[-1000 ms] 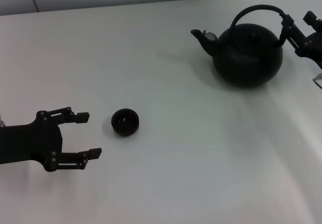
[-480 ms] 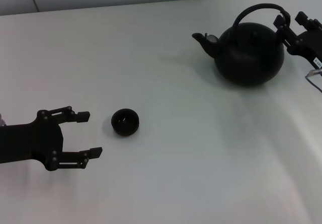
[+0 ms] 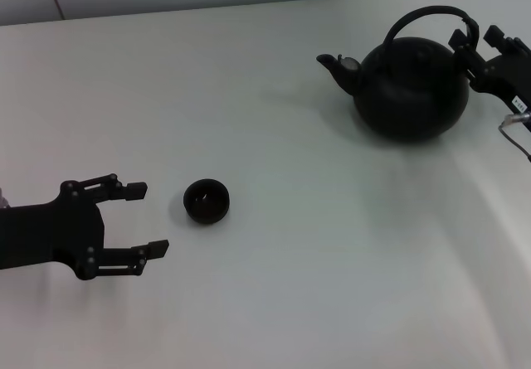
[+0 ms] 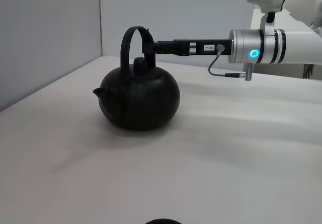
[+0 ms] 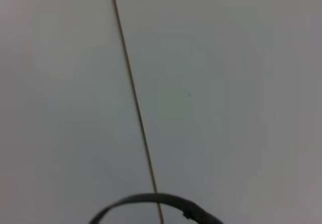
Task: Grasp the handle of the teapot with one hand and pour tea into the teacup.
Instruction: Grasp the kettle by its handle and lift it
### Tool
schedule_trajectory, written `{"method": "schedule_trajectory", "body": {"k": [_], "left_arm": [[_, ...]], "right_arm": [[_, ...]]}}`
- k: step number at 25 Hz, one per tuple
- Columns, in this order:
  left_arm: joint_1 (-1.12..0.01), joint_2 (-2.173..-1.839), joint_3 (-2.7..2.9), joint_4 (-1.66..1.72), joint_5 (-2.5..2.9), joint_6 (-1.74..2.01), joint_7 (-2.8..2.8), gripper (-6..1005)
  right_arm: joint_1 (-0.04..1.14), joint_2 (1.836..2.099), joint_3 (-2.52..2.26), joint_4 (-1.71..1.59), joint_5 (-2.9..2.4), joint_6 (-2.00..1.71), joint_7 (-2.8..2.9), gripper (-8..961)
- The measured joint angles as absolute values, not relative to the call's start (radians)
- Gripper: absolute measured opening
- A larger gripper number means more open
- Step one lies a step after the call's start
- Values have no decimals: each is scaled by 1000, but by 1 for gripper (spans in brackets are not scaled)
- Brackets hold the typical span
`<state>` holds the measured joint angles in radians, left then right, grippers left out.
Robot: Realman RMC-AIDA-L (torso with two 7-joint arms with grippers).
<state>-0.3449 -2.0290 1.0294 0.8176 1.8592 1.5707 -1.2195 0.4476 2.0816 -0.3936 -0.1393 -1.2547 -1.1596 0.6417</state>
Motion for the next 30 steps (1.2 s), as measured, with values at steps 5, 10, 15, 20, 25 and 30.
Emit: {"method": "schedule_trajectory", "body": {"k": [5, 10, 15, 20, 25, 30], "left_arm": [[-343, -2031, 1029, 818, 1859, 1569, -1219, 863], [-342, -2033, 1029, 818, 1866, 1564, -1219, 863], [-342, -2033, 1029, 818, 1869, 1561, -1219, 863], [-342, -2033, 1029, 818, 1870, 1560, -1219, 862], [-345, -2032, 1029, 818, 1870, 1560, -1219, 862], [-349, -2029, 1029, 818, 1870, 1560, -1220, 862]], "right_arm": [[454, 2082, -394, -138, -1254, -1140, 642, 618], [457, 2082, -402, -138, -1254, -1144, 642, 545], [458, 2083, -394, -138, -1253, -1142, 639, 458], [459, 2083, -393, -138, -1252, -1140, 641, 371], [459, 2083, -393, -138, -1251, -1140, 641, 195], [459, 2083, -391, -142, -1250, -1137, 640, 146]]}}
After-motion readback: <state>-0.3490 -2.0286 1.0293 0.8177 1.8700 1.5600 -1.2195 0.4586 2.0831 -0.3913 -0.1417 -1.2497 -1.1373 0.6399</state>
